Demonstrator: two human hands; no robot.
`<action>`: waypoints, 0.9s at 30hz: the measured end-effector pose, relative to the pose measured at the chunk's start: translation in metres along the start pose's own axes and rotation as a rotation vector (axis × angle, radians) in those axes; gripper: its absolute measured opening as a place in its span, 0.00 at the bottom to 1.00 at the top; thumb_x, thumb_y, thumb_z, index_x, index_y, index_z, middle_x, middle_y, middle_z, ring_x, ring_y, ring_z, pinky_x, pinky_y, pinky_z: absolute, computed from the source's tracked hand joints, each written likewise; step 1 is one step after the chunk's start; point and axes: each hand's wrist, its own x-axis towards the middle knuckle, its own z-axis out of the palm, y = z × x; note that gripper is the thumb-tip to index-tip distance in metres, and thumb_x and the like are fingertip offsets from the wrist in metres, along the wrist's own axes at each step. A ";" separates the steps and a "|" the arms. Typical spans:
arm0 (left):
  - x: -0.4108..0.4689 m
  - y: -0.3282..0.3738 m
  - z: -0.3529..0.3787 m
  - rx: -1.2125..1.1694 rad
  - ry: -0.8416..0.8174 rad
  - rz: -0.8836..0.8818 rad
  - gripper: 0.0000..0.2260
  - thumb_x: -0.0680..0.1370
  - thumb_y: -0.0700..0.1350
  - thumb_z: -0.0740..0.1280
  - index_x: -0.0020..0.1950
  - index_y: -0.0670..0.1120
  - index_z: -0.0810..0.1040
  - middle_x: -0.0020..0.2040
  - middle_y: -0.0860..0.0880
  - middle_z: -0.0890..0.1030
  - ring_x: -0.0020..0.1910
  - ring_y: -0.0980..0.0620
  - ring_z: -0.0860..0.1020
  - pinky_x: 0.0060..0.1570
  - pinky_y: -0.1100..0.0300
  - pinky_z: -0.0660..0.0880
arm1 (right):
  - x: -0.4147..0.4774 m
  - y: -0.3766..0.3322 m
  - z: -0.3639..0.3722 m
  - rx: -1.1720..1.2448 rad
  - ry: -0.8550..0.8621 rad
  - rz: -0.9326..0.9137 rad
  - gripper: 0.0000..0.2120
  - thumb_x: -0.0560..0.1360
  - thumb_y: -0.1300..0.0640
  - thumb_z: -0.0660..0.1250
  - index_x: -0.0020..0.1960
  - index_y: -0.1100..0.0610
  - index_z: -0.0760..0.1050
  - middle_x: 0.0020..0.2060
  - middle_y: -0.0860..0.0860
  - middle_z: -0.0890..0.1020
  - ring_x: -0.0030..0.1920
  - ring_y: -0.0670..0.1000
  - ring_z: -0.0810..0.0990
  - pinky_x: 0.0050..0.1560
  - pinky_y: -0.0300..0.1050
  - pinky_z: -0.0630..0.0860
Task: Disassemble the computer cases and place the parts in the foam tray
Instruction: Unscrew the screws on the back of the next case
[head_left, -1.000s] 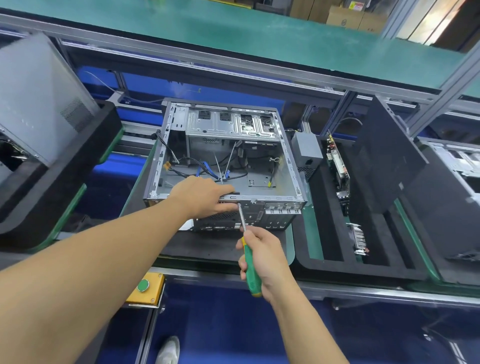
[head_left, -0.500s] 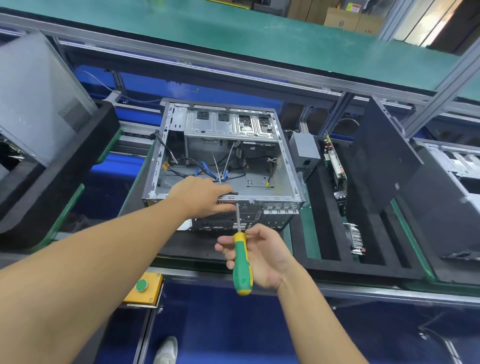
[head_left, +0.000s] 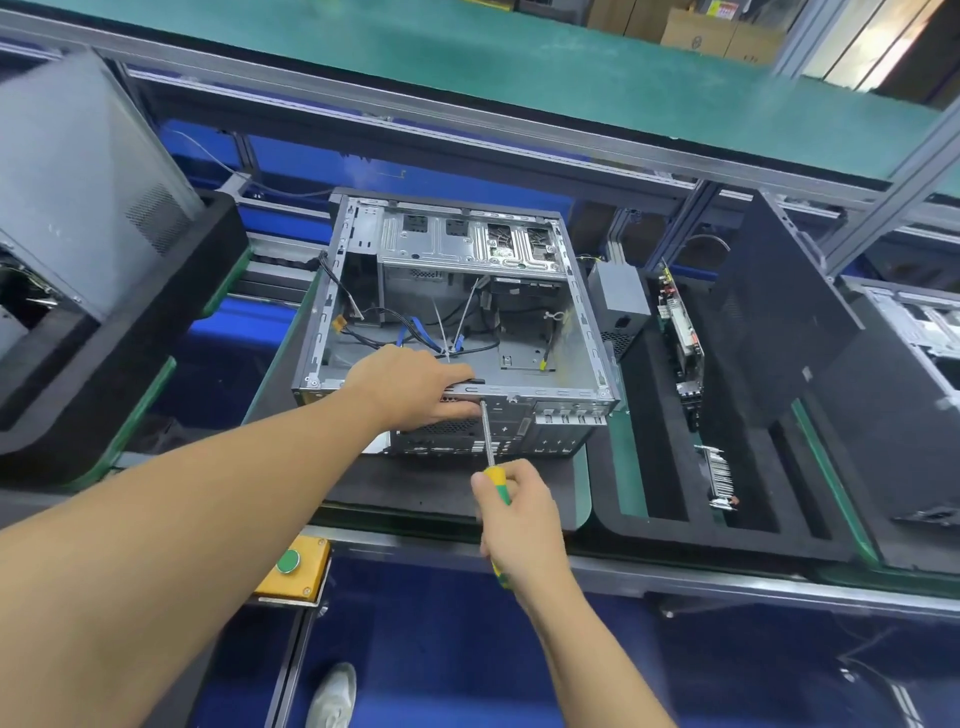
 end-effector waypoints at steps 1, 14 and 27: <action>0.000 0.000 0.000 0.002 0.002 0.002 0.38 0.67 0.78 0.36 0.63 0.62 0.70 0.29 0.53 0.66 0.26 0.54 0.63 0.26 0.58 0.58 | 0.001 0.000 0.000 -0.056 0.028 -0.002 0.08 0.78 0.47 0.63 0.46 0.50 0.71 0.35 0.52 0.78 0.28 0.52 0.73 0.26 0.41 0.68; -0.001 0.000 0.001 0.033 0.041 0.014 0.35 0.70 0.77 0.38 0.60 0.60 0.71 0.28 0.55 0.62 0.25 0.58 0.58 0.25 0.59 0.52 | 0.003 -0.009 -0.018 0.718 -0.370 0.342 0.06 0.79 0.58 0.67 0.48 0.60 0.73 0.39 0.54 0.74 0.33 0.54 0.77 0.41 0.53 0.81; -0.001 -0.001 0.001 0.036 0.046 0.016 0.37 0.68 0.77 0.34 0.59 0.59 0.69 0.28 0.54 0.63 0.24 0.57 0.60 0.24 0.59 0.54 | -0.003 -0.016 -0.022 0.702 -0.407 0.362 0.12 0.83 0.59 0.57 0.54 0.65 0.75 0.44 0.59 0.81 0.33 0.53 0.77 0.37 0.49 0.78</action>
